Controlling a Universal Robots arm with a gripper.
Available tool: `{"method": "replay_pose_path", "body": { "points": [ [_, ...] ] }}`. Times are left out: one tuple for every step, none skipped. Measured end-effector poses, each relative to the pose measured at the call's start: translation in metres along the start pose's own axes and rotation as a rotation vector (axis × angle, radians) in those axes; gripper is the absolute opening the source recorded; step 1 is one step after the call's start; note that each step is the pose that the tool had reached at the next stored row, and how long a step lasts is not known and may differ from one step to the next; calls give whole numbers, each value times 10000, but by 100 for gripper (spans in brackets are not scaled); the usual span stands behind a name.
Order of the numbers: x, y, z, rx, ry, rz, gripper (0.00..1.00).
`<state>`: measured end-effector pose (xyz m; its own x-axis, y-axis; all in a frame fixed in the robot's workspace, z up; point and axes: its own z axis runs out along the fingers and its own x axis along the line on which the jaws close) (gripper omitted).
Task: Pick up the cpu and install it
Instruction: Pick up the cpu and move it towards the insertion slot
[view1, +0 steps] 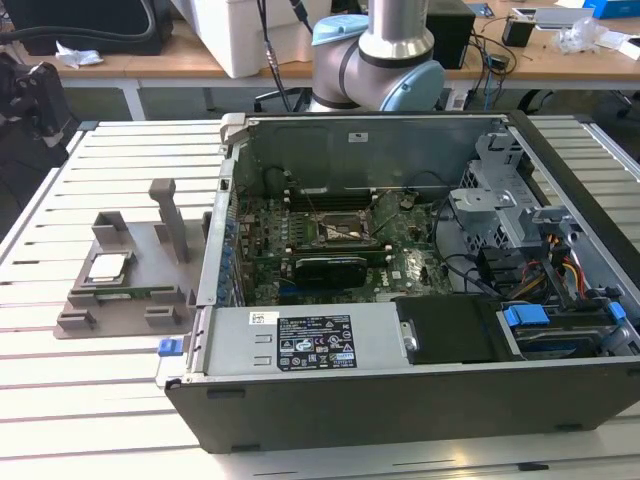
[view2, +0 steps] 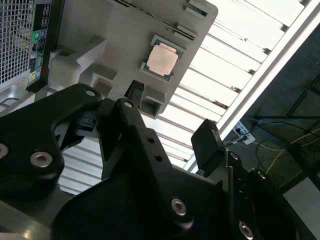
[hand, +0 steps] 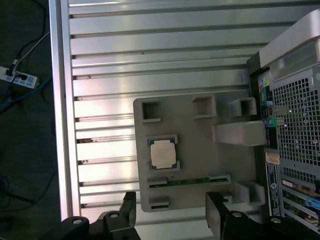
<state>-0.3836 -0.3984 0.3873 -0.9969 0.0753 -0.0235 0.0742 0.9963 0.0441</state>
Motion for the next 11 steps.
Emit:
{"method": "replay_pose_path", "body": {
  "points": [
    [-2, 5, 0, 410, -22, -104, 66],
    [-4, 8, 3, 404, -17, -342, 66],
    [-6, 10, 8, 398, -11, -585, 66],
    [-7, 11, 16, 397, -9, -637, 66],
    [-7, 11, 21, 398, -4, -637, 66],
    [-6, 11, 36, 396, 0, -637, 66],
    [-6, 10, 56, 396, 2, -635, 66],
    [-7, 10, 71, 396, 2, -634, 66],
    [-9, 9, 94, 397, 2, -635, 66],
    [-12, 8, 116, 396, 4, -636, 66],
    [-18, 7, 136, 397, 5, -637, 66]
  ]
}}
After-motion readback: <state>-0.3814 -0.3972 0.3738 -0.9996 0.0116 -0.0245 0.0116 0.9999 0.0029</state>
